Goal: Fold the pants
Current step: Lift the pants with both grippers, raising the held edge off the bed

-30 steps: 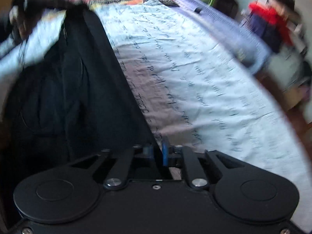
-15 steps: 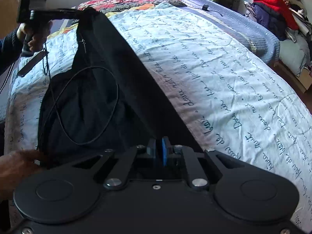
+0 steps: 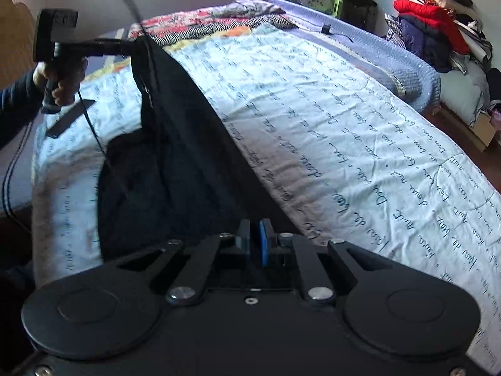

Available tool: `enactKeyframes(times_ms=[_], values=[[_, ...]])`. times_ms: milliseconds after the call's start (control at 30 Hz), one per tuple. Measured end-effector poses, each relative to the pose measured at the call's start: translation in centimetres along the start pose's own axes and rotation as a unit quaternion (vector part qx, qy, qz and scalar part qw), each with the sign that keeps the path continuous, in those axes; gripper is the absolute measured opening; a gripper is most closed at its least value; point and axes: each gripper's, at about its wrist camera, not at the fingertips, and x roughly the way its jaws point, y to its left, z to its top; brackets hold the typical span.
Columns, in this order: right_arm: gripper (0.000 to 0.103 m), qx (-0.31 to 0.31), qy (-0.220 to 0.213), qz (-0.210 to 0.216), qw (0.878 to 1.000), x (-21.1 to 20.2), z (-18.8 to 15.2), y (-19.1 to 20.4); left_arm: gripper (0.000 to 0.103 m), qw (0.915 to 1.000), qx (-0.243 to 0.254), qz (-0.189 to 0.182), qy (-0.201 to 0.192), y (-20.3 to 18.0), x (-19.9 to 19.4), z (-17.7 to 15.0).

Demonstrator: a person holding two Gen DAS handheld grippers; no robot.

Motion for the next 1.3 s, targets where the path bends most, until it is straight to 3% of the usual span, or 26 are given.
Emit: enactKeyframes(times_ms=[133,267,333,400,500,633,833,867,933,967,1000,1067,1133,1200,1300], values=[[0.008,0.002,-0.002,0.008,1.0,-0.4,-1.0,1.5,0.026,0.9998,0.017,-0.003,0.013,-1.1,-0.7,-1.1],[0.008,0.005,0.006,0.006,1.0,-0.1,-1.5,2.1,0.026,0.9988,-0.025,-0.029,0.032,0.2,-0.5,-1.6],[0.008,0.001,0.004,0.008,1.0,-0.2,-1.6,2.5,0.026,0.9952,-0.051,-0.062,0.056,1.4,-0.3,-1.7],[0.008,-0.001,-0.001,0.012,1.0,-0.1,-1.9,2.7,0.026,0.9932,-0.051,-0.065,0.082,2.0,0.2,-2.0],[0.008,0.003,0.005,0.012,1.0,0.9,-3.0,2.8,0.027,0.9931,-0.01,-0.019,0.115,1.6,1.5,-2.4],[0.008,-0.003,0.014,0.017,1.0,2.6,-4.9,4.6,0.031,0.9909,0.071,0.058,0.098,0.3,2.8,-3.7],[0.008,-0.012,0.013,0.037,0.999,3.2,-6.6,7.3,0.03,0.9939,0.036,0.048,0.092,1.1,2.9,-4.5],[0.011,-0.023,0.015,0.018,0.999,3.3,-6.8,7.4,0.03,0.9948,0.035,0.043,0.085,0.8,2.5,-4.2],[0.05,-0.076,0.004,-0.077,0.994,3.6,-7.4,8.5,0.03,0.9963,0.03,0.032,0.074,0.5,2.1,-3.6],[0.079,-0.108,-0.014,-0.121,0.987,3.7,-7.8,9.1,0.03,0.9969,0.024,0.027,0.07,0.5,1.9,-3.2],[0.083,-0.14,-0.033,-0.144,0.979,3.7,-8.2,9.7,0.03,0.9974,0.02,0.022,0.066,0.5,1.8,-2.8],[0.083,-0.185,-0.037,-0.175,0.966,4.7,-8.6,10.4,0.03,0.9979,0.012,0.015,0.062,0.6,1.7,-2.4],[0.078,-0.185,-0.024,-0.159,0.969,6.0,-8.3,10.5,0.03,0.9982,0.012,0.013,0.057,0.6,1.7,-2.1],[0.056,-0.186,-0.018,-0.162,0.969,7.6,-8.0,10.5,0.03,0.9984,0.011,0.008,0.054,0.6,1.5,-2.0],[0.055,-0.196,0.006,-0.187,0.963,10.3,-7.6,9.4,0.03,0.9985,0.013,0.006,0.053,0.4,1.5,-1.8]])
